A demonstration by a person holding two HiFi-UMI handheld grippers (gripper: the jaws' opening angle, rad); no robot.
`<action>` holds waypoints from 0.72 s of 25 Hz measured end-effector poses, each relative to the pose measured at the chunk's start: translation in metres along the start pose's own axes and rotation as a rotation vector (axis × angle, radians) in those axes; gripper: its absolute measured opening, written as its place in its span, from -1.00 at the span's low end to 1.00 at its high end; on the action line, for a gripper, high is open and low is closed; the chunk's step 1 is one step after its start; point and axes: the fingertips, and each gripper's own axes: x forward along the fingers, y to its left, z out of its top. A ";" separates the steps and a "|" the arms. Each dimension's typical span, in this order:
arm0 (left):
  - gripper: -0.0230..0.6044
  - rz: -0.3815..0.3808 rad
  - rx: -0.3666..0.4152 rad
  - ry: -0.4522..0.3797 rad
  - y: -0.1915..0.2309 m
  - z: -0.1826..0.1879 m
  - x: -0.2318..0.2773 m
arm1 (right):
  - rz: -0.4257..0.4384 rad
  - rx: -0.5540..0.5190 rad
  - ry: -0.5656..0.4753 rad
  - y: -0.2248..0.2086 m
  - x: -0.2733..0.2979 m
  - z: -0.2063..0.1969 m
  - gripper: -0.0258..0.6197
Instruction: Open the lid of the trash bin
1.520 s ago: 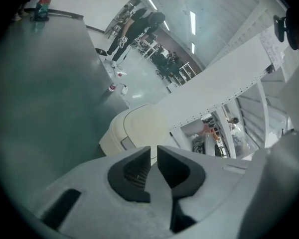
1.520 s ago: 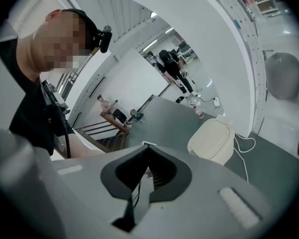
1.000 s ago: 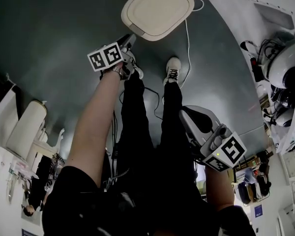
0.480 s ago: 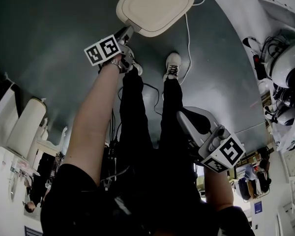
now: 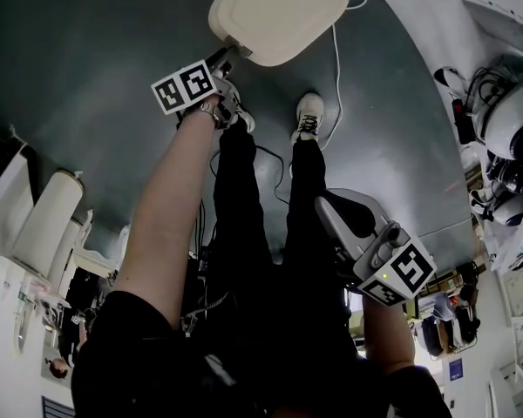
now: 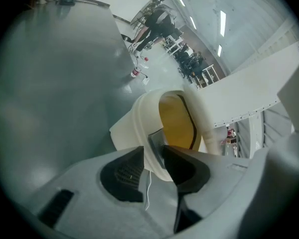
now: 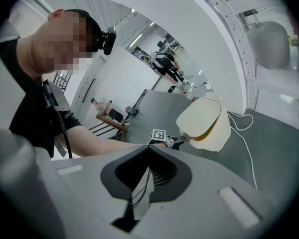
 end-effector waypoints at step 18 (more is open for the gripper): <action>-0.47 -0.010 -0.002 -0.005 0.002 0.001 -0.004 | 0.013 -0.015 0.007 0.011 0.008 -0.013 -0.90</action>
